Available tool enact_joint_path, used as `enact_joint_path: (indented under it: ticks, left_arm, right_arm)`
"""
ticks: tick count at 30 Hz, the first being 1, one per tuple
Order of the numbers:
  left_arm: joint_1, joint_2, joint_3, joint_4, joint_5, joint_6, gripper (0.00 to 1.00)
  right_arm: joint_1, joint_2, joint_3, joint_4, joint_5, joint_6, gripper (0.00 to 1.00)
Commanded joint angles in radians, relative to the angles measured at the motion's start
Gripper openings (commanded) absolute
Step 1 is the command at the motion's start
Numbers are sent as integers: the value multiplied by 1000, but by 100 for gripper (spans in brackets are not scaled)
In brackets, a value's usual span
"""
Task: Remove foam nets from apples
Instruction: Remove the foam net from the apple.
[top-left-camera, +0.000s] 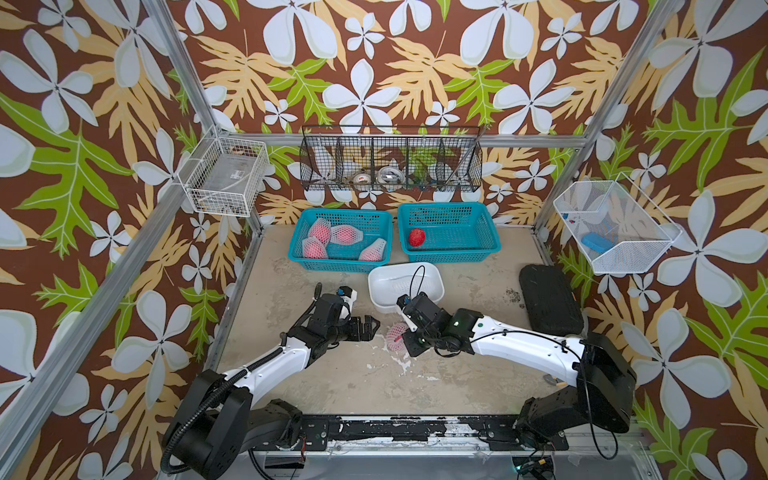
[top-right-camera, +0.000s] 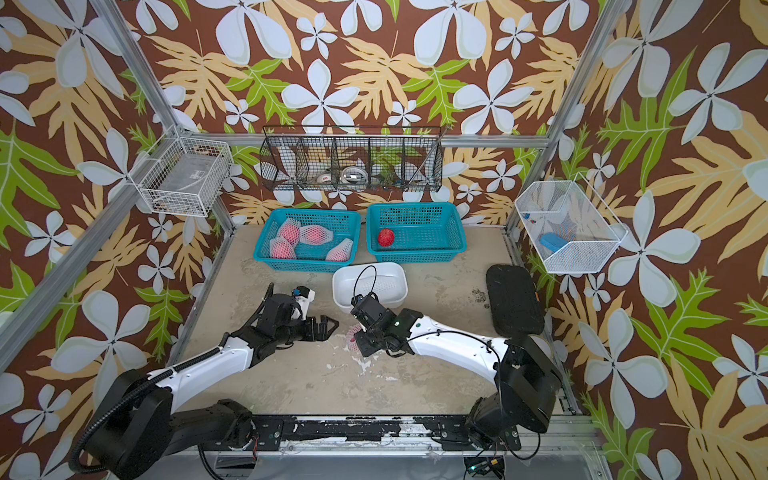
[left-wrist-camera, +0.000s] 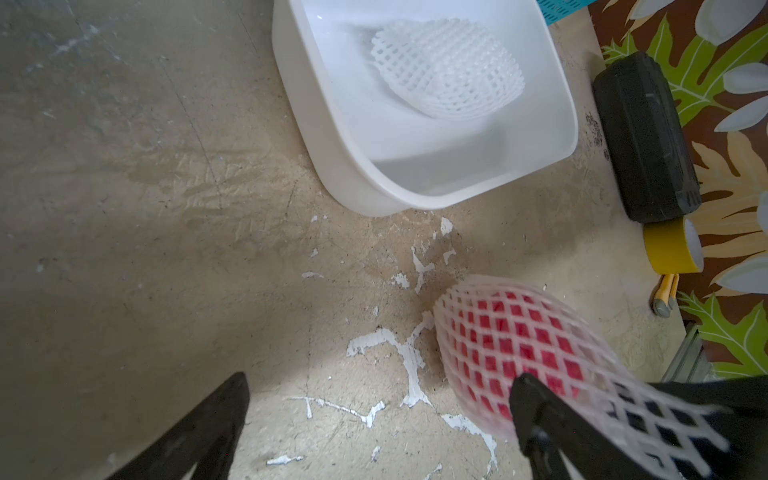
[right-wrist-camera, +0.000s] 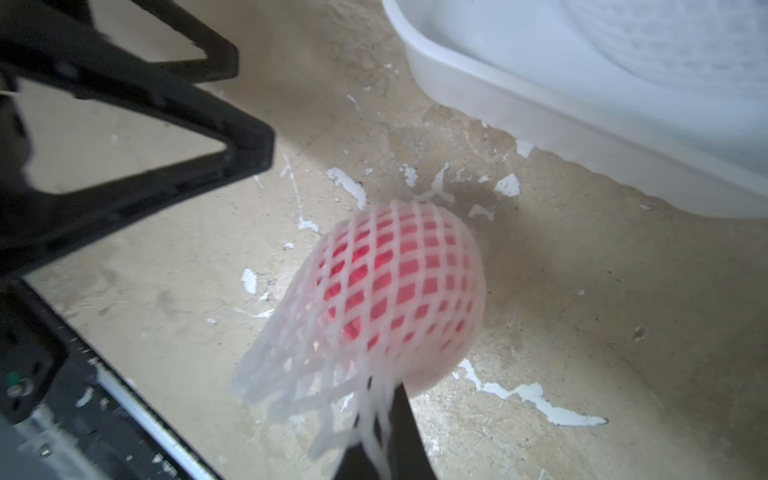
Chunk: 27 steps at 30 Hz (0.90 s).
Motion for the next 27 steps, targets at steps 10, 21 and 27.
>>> enact_joint_path:
  ticks: [10,21,27]
  left_arm:
    - [2,-28,33,-16,-82,30,100]
    - [2,-42,28,-28,-98,35,100]
    - [2,-21,19,-9,-96,29,100]
  right_arm:
    - [-157,9,228,-259,-259,-143,0]
    - [-168,156,350,-420,-347,-235,0]
    - [-175,164,387,-443,-365,-247,0]
